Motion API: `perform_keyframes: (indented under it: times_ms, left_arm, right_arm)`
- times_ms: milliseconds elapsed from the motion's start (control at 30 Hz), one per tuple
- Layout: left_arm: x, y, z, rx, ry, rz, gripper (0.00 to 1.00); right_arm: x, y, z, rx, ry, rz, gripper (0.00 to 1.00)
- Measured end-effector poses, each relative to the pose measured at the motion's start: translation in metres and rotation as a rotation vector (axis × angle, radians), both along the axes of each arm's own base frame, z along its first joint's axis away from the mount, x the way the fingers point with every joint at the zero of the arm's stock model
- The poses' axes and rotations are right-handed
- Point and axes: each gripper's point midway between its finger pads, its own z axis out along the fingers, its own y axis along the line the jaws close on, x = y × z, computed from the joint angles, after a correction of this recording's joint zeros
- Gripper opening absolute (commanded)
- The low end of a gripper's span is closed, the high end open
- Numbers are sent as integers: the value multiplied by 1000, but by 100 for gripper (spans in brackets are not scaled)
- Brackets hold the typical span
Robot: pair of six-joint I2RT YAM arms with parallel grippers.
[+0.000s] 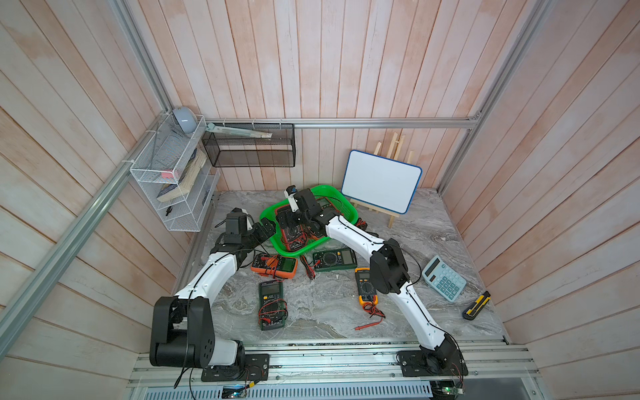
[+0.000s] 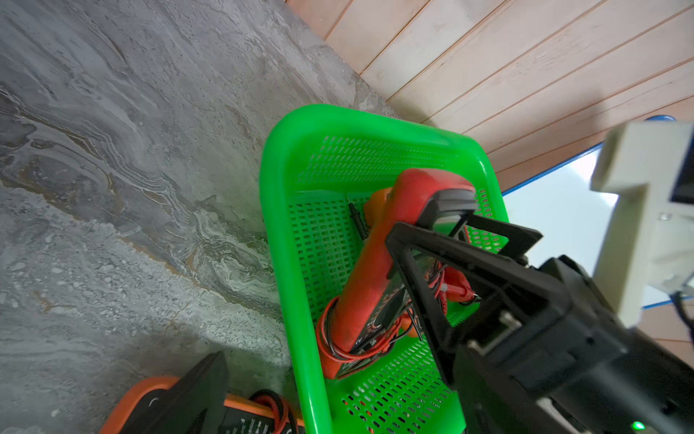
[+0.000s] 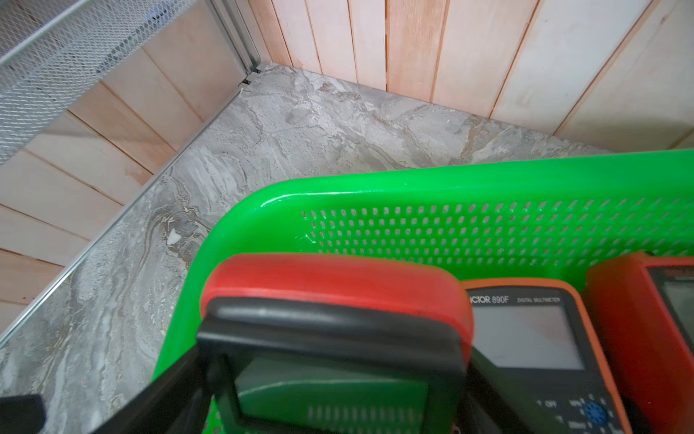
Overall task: Put the multimeter into the basket
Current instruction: Place the multimeter in the basket.
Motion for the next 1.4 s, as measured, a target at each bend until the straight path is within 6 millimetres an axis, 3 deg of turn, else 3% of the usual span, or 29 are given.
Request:
perform_keyframes:
  times_ms: [300, 600, 900, 1033, 1267, 1400]
  left_arm:
    - [34, 21, -4, 21, 9, 83, 100]
    - [72, 28, 4, 20, -12, 101, 100]
    - [73, 27, 7, 28, -20, 91, 100]
    - [64, 24, 18, 23, -42, 74, 100]
    - [42, 5, 42, 43, -96, 10, 100]
    - [27, -22, 51, 64, -123, -65, 100]
  right_arm:
    - [-6, -4, -23, -20, 28, 9, 98]
    - [-7, 0, -20, -2, 23, 21, 98]
    - [-19, -14, -27, -30, 47, 20, 98]
    - [-35, -32, -9, -28, 40, 12, 98]
    - [-57, -77, 61, 64, -25, -49, 98]
    - [-68, -119, 64, 78, -2, -132, 98]
